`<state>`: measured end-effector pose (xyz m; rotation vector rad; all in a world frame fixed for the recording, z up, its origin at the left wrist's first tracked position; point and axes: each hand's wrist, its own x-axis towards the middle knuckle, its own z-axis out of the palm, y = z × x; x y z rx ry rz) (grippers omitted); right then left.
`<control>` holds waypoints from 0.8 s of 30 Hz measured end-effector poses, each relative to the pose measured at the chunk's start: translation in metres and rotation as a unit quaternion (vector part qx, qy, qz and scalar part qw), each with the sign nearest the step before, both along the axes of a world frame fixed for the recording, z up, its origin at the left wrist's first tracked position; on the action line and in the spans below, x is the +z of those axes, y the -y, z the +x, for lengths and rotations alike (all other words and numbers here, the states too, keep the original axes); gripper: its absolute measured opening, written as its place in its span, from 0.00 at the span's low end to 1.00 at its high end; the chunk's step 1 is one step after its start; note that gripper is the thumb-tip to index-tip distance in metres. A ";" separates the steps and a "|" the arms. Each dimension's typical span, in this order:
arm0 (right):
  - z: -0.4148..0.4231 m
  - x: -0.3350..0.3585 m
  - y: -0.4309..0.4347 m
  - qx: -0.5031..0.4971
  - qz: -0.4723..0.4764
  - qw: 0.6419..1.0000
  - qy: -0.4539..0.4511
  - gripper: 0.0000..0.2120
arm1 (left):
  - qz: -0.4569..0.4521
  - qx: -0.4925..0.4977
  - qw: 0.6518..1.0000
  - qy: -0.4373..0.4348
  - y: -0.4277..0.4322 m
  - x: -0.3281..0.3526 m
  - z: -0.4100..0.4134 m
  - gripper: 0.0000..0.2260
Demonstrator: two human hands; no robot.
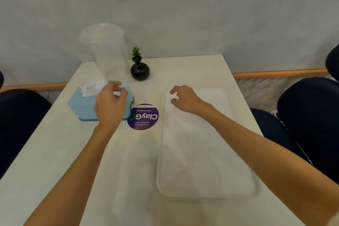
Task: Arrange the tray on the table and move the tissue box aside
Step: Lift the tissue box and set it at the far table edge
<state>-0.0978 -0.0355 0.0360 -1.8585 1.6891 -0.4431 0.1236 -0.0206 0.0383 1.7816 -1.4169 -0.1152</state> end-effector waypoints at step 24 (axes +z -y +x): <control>0.165 -0.034 0.042 -0.083 0.210 0.929 0.293 0.26 | 0.162 0.105 0.890 -0.413 0.043 -0.063 0.150 0.32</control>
